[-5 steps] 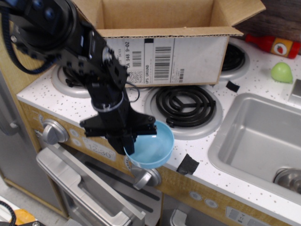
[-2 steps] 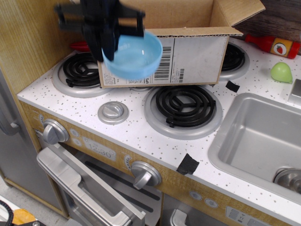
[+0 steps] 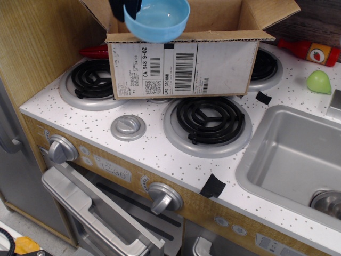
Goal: Pick up bowl and put in small4fbox
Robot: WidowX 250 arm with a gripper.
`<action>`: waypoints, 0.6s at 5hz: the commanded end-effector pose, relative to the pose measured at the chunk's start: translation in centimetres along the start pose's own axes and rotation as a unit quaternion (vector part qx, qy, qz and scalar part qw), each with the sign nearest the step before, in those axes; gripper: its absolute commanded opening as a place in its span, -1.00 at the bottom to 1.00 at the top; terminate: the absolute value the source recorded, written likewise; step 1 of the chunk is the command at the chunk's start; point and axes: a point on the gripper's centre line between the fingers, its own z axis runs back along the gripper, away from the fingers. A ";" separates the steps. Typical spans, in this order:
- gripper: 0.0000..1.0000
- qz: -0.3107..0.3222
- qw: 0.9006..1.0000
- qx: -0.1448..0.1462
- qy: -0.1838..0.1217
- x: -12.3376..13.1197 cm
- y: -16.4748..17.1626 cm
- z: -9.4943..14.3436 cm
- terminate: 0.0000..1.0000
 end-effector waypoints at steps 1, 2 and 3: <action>-1.00 -0.024 0.997 0.027 -0.075 4.2 0.8 0.9 -1.00; -1.00 -0.072 0.986 0.043 -0.144 5.8 2.0 -1.0 -1.00; 1.00 -0.072 0.986 0.043 -0.144 5.8 2.0 -1.0 1.00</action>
